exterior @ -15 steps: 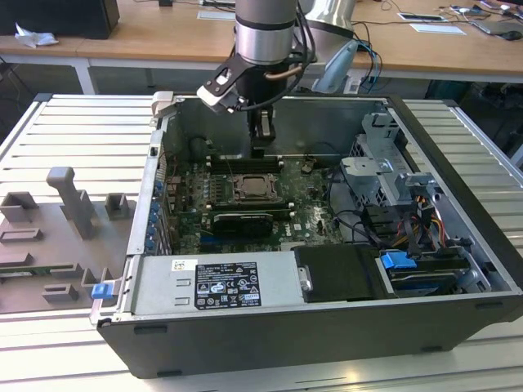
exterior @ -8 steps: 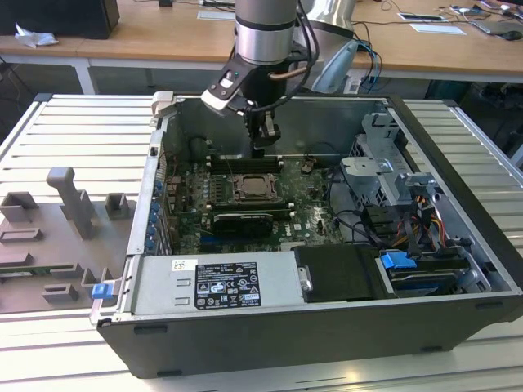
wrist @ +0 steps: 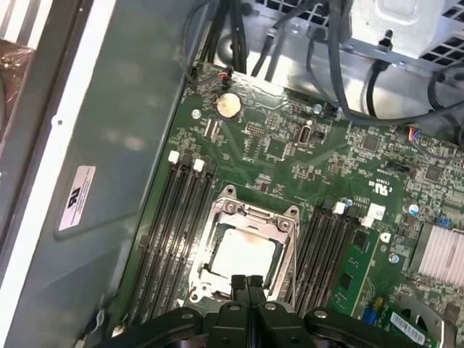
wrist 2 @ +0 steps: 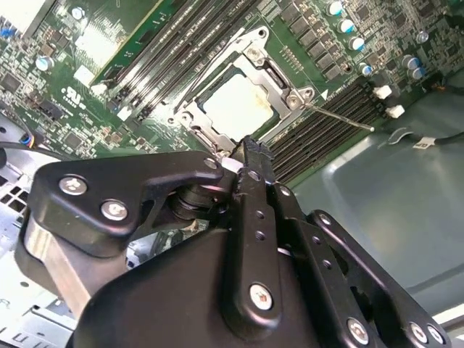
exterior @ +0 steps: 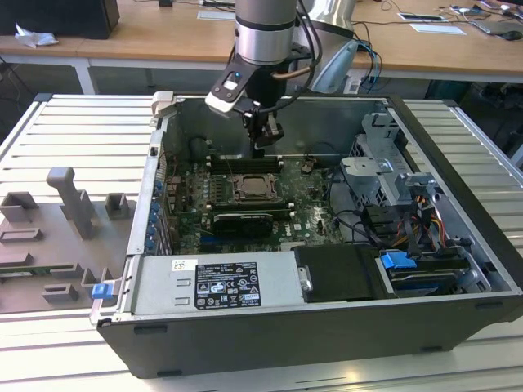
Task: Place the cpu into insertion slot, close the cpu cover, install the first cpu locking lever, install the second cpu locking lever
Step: 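Install the first cpu locking lever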
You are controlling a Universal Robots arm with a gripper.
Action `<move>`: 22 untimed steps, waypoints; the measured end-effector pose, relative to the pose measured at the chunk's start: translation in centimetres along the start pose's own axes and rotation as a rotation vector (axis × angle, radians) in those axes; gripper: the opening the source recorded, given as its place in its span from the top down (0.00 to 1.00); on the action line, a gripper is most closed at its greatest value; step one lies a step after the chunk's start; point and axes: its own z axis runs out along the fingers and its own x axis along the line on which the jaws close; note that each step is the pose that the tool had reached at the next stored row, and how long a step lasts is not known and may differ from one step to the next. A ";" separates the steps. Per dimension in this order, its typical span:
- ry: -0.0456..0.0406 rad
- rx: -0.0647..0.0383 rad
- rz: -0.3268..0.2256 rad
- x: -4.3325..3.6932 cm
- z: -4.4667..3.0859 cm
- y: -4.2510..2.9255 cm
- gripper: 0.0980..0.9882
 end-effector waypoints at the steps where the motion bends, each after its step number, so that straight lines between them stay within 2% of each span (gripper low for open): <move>1: 0.0001 0.000 -0.005 0.00 0.00 0.00 0.99; 13: 0.0015 0.000 -0.095 0.00 0.00 0.00 0.99; 22: 0.0022 0.000 -0.122 0.00 0.00 0.00 0.99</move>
